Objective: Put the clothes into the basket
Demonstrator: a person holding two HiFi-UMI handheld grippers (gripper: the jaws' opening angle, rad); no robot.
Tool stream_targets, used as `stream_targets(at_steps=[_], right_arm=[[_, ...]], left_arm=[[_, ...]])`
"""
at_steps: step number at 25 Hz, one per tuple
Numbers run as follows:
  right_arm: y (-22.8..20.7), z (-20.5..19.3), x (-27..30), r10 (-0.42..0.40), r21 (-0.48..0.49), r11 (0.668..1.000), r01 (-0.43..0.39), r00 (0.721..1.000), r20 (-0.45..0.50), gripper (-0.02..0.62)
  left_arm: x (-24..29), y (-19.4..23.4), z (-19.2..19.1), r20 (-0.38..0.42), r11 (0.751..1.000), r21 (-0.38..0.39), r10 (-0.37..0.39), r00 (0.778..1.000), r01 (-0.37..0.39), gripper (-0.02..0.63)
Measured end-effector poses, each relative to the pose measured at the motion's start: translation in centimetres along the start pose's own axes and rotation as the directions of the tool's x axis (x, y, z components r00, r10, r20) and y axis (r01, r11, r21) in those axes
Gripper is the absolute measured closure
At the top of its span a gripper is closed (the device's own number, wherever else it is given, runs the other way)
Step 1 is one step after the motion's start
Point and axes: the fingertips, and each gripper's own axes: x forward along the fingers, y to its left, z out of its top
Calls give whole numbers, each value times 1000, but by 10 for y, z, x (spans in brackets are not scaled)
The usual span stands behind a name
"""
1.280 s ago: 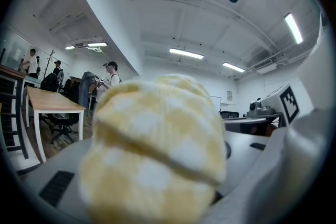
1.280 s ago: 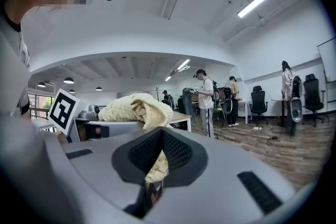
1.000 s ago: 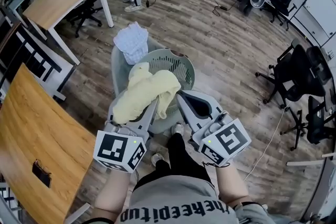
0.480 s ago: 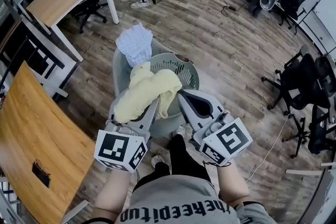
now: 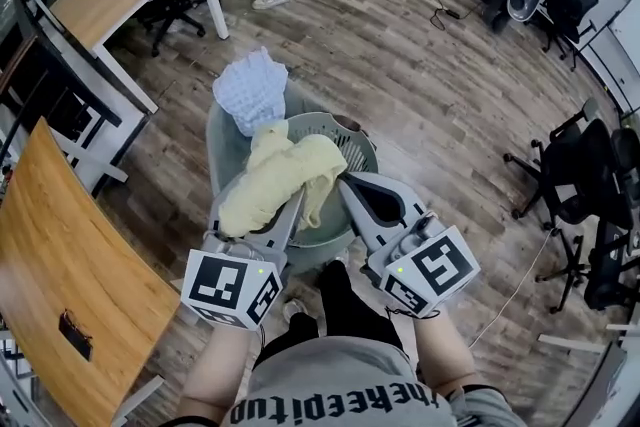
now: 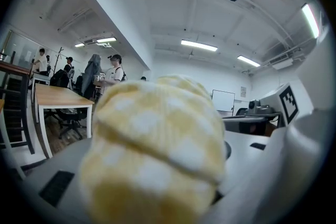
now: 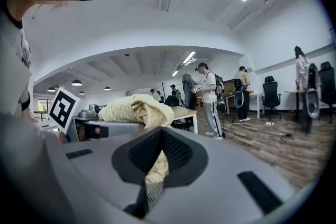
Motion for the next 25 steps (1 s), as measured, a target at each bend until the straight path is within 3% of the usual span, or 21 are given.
stream_targets(at_steps=[15,25], right_arm=[[-50,-37,27,53,66,997,-48,996,-67,586],[-71,-51,39,66,104,993,-56,993,-94,586]], left_arm=[[48,20,-46,-103,996,-56,63,993,-69,383],[60,37,-84,-191,990,-65,114,975,-129,383]])
